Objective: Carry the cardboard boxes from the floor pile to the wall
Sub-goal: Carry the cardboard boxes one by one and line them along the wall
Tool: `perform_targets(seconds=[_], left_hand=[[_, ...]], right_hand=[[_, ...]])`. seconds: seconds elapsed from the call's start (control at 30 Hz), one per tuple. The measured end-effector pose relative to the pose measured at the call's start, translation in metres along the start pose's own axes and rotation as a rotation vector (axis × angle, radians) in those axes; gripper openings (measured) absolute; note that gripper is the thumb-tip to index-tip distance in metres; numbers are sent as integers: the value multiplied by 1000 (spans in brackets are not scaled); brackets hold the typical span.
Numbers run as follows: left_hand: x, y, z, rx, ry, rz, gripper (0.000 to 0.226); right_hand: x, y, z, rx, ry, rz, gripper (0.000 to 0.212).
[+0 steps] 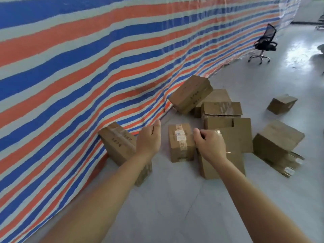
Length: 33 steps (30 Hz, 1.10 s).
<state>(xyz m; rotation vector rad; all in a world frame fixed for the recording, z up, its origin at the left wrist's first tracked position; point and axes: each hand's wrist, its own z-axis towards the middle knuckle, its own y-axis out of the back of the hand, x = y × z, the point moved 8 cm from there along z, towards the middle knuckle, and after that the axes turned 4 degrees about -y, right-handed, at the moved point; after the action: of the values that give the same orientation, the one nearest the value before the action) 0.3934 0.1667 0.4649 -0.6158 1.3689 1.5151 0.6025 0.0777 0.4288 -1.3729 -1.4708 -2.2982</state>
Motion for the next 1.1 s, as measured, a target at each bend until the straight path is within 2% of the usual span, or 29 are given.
perform_targets(seconds=[0.03,0.13,0.23,0.37,0.43,0.57,0.6,0.67,0.7,0.87,0.97,1.1], left_hand=[[12,7,15,-30,18,18,42],[35,30,58,-85,74,89,32],[57,38,98,-14,129,115,40],[103,48,174,-62,124,141,40],[129,46,208,-63,154,103,35],[185,43,254,-177,173,89,10],[211,35,268,-174,215,78,6],[249,22,284,-159,333,85,33],[264,17,290,-167,389,71,40],[325,1,312,-224,665,29,29],[369,-9,331,-250,773,43,40],[454,-36,322,-394,968,13,45]], right_hand=[[8,-18,16,35,20,-14,52],[39,-72,64,121,83,-26,48],[66,-120,109,166,83,23,49],[91,-184,161,250,75,10,49],[104,-215,187,299,100,-1,47],[107,-262,223,384,109,-20,45],[104,-280,240,404,98,-26,45],[97,-310,266,458,73,-44,44],[95,-326,279,489,68,-56,44],[84,-416,329,709,86,-103,46],[70,-477,357,799,92,-165,49],[31,-556,370,888,78,-252,48]])
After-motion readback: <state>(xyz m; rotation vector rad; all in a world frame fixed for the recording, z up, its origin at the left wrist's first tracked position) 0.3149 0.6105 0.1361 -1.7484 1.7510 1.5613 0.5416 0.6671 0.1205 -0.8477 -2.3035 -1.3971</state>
